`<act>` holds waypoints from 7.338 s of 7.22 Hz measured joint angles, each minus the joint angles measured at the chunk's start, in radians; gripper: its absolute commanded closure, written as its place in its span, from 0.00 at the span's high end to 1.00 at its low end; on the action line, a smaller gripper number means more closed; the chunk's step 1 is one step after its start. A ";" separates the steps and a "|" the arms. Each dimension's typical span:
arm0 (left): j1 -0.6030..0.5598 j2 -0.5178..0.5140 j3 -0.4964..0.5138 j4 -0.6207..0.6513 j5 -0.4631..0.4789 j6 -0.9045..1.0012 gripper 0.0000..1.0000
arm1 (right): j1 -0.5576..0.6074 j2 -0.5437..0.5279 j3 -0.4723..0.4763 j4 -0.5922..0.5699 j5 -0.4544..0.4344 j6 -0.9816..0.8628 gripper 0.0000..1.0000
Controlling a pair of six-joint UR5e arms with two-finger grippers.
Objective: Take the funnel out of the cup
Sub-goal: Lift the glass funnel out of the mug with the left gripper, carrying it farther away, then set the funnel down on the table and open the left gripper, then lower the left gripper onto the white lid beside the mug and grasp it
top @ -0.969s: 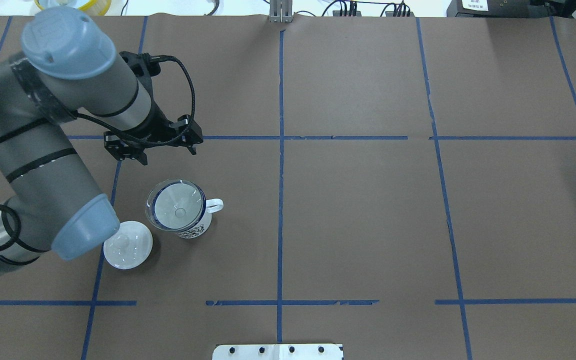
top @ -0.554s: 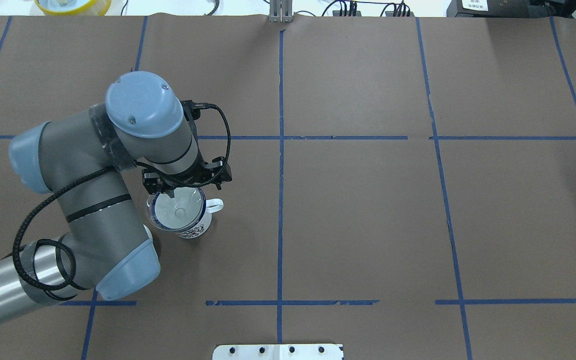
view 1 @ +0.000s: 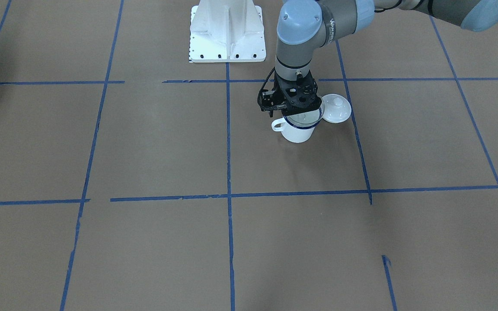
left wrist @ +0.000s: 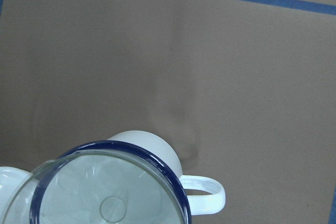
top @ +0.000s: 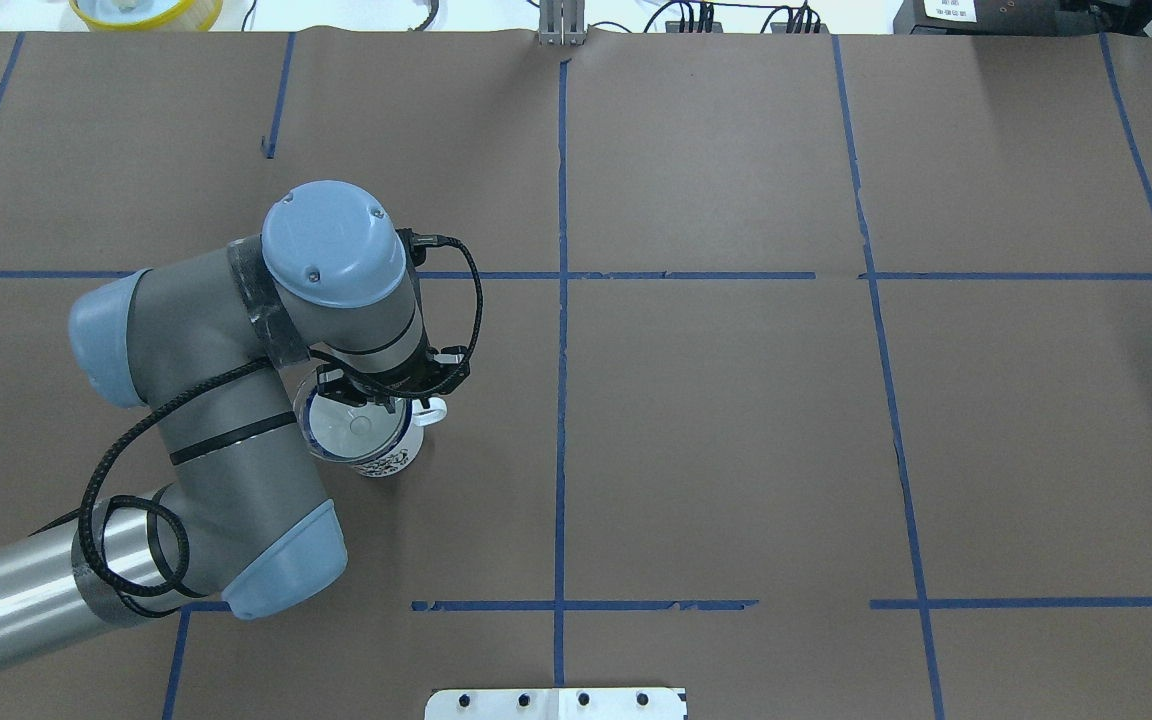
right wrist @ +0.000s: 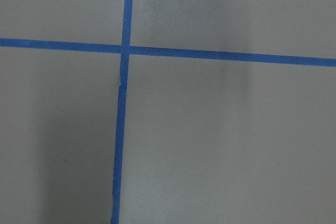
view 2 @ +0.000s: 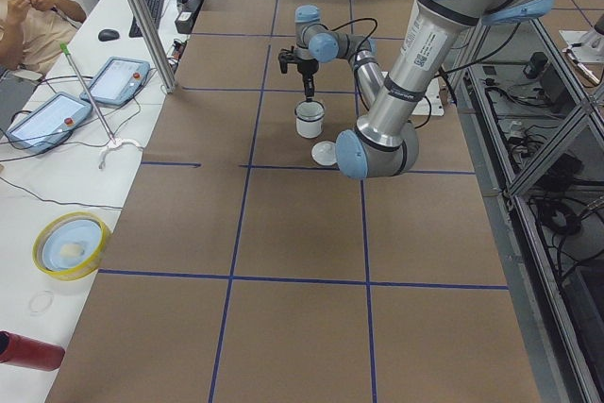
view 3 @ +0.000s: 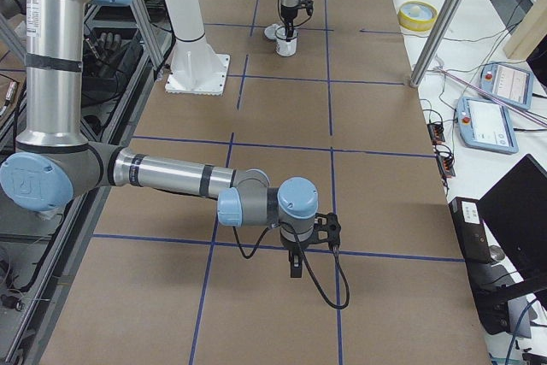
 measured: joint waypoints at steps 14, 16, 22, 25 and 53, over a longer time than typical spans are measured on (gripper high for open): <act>-0.207 0.041 0.350 -0.934 0.583 -0.883 0.00 | 0.000 0.000 0.000 0.000 0.000 0.000 1.00; -0.192 0.042 0.496 -1.053 0.635 -0.875 0.01 | 0.000 0.000 0.000 0.000 0.000 0.000 1.00; -0.167 0.052 0.531 -1.073 0.644 -0.781 1.00 | 0.000 0.000 0.000 0.000 0.000 0.000 1.00; -0.200 0.160 0.319 -1.050 0.480 -0.566 1.00 | 0.000 0.000 0.000 0.000 0.000 0.000 1.00; 0.056 0.574 -0.190 -0.511 0.087 0.149 0.00 | 0.000 0.000 0.000 0.000 0.000 0.000 1.00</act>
